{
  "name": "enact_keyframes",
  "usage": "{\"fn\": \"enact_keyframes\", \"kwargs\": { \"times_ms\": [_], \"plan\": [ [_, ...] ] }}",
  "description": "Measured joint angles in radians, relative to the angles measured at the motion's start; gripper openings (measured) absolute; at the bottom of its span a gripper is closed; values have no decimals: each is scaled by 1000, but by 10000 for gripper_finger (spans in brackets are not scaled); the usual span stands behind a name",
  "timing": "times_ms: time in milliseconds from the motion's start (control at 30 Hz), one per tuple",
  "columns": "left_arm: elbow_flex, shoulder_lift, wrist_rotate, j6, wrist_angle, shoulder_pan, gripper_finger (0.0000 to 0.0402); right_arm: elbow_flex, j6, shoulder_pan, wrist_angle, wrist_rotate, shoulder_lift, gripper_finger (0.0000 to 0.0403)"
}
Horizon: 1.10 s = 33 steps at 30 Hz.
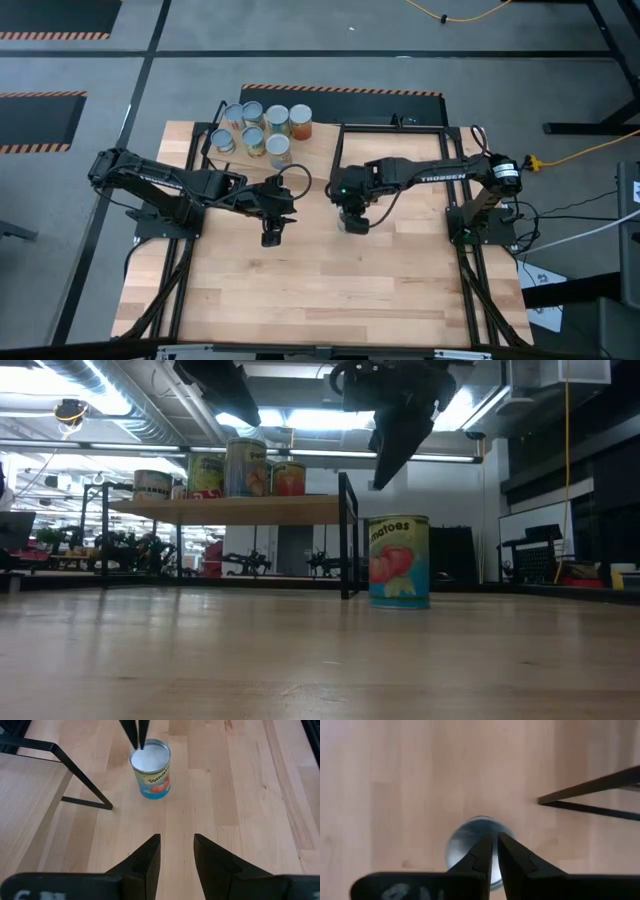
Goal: Pick and place cans onto a shelf
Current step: Put the canned tomatoes on the shelf
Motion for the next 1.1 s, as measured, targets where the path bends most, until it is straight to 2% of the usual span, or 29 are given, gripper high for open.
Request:
{"fn": "enact_keyframes", "kwargs": {
  "times_ms": [100, 200, 333, 533, 667, 767, 1100],
  "plan": [
    [0, 0, 0, 0, 0, 0, 110, 0, -38, -5, -5, -64, 0, 38],
    [0, 0, 0, 0, 0, 0, 110, 0, -64, -9, -3, -102, 0, 72],
    [0, 0, 0, 0, 0, 0, 110, 0, -22, -16, -12, -107, 0, 158],
    [0, 0, 0, 0, 0, 0, 110, 0, -22, -24, -19, -106, 0, 314],
    [0, 0, 0, 0, 0, 0, 110, -3, 7, -23, -38, -106, 0, 378],
    [0, 0, 0, 0, 0, 0, 110, -21, 33, -23, -40, -106, 0, 393],
    [0, 0, 0, 0, 0, 0, 110, -65, 31, -23, -15, -80, 0, 395]
  ]
}}
